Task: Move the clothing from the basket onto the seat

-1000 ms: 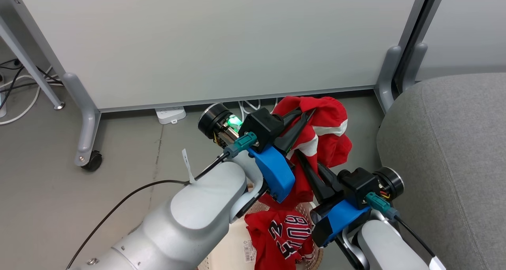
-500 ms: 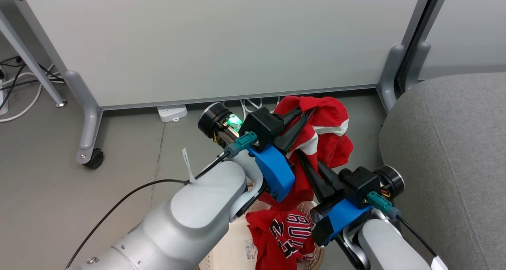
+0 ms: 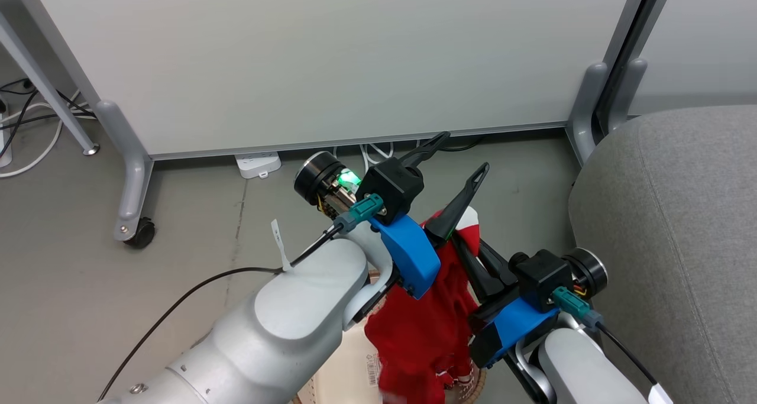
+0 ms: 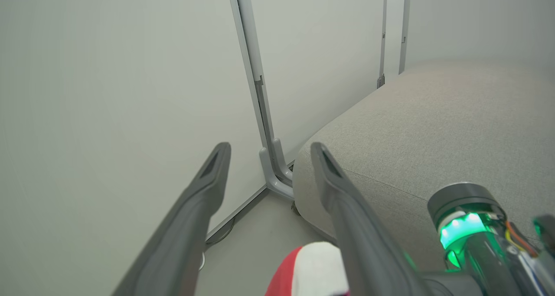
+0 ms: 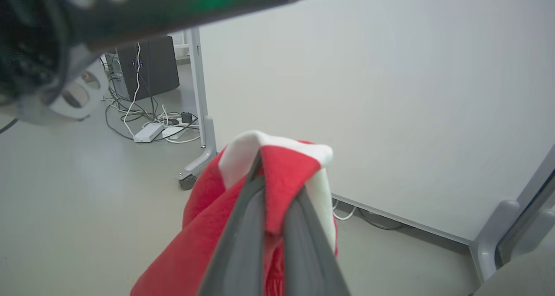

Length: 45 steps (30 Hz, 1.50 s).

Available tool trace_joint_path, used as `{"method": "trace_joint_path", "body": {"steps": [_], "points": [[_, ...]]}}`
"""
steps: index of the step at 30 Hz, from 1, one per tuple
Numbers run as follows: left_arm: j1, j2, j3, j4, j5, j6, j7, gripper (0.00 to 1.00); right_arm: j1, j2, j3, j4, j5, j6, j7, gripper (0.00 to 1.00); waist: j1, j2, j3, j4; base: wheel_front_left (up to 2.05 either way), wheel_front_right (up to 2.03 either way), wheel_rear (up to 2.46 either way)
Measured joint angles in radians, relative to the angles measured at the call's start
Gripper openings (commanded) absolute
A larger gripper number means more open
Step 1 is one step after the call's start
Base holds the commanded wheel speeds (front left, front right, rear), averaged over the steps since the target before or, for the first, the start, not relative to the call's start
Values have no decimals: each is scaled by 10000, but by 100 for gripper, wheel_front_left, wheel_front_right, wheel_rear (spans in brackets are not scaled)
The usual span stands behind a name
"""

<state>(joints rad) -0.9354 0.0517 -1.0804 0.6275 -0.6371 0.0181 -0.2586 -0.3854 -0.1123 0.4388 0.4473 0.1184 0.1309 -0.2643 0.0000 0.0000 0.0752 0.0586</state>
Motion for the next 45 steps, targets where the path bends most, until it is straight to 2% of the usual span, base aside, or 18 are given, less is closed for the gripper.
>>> {"method": "trace_joint_path", "body": {"steps": [12,22,45], "points": [[-2,0,2,-54,48,56,-33,100,58,-40,-637,-121,71,0,0,0,0,0,334,-225,0,0,0],[-111,36,-10,-205,192,81,-40,100,-147,-205,-1902,-516,86,0,0,0,0,0,1071,-728,0,0,0],[-369,6,-640,-173,516,-130,-38,100,-520,-140,-4886,-1565,144,0,0,0,1,0,2476,-3123,0,0,0]]}}
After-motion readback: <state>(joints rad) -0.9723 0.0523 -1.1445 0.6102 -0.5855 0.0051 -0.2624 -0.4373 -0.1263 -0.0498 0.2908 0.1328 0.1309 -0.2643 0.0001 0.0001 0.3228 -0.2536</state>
